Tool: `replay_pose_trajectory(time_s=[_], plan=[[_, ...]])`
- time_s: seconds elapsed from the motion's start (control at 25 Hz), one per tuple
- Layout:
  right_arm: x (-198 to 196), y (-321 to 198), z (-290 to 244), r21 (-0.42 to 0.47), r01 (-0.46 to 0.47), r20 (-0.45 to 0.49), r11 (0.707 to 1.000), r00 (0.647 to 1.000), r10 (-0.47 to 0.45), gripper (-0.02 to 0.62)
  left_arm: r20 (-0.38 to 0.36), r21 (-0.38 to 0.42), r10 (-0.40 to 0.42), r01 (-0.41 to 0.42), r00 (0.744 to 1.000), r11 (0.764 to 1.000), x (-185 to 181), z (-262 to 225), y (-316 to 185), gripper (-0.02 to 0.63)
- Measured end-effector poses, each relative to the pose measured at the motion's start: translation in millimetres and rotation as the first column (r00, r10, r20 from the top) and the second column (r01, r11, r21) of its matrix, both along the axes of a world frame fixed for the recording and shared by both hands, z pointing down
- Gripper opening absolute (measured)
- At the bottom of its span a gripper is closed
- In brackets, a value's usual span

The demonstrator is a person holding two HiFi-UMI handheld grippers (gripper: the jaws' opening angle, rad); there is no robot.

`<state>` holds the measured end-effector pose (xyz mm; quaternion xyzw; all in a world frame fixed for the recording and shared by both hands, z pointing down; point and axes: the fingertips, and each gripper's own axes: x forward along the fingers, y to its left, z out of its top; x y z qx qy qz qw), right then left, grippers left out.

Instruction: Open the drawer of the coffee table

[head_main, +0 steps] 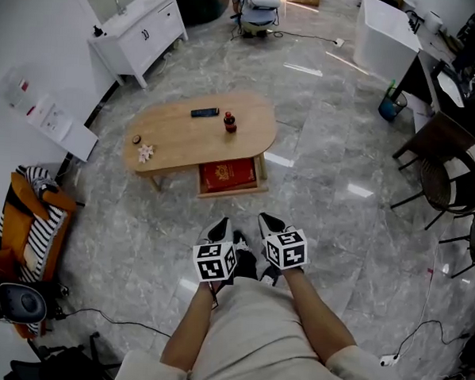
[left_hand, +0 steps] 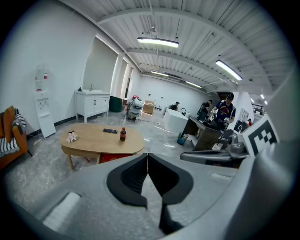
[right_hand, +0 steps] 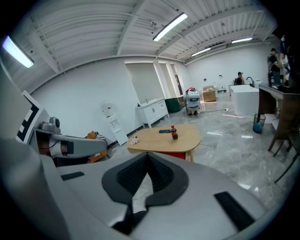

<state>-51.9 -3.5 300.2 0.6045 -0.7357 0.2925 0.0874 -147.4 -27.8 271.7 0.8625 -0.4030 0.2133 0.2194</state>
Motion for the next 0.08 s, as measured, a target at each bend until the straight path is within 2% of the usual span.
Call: replay_pose_trajectory(time_s=[0.08], plan=[[0.3,1.4,-1.1,0.002,0.002,0.003,1.000,1.000,-0.002,0.015,0.004,0.006,0.011,-0.011,1.000,1.000,3.7,-1.4,2.4,0.012]])
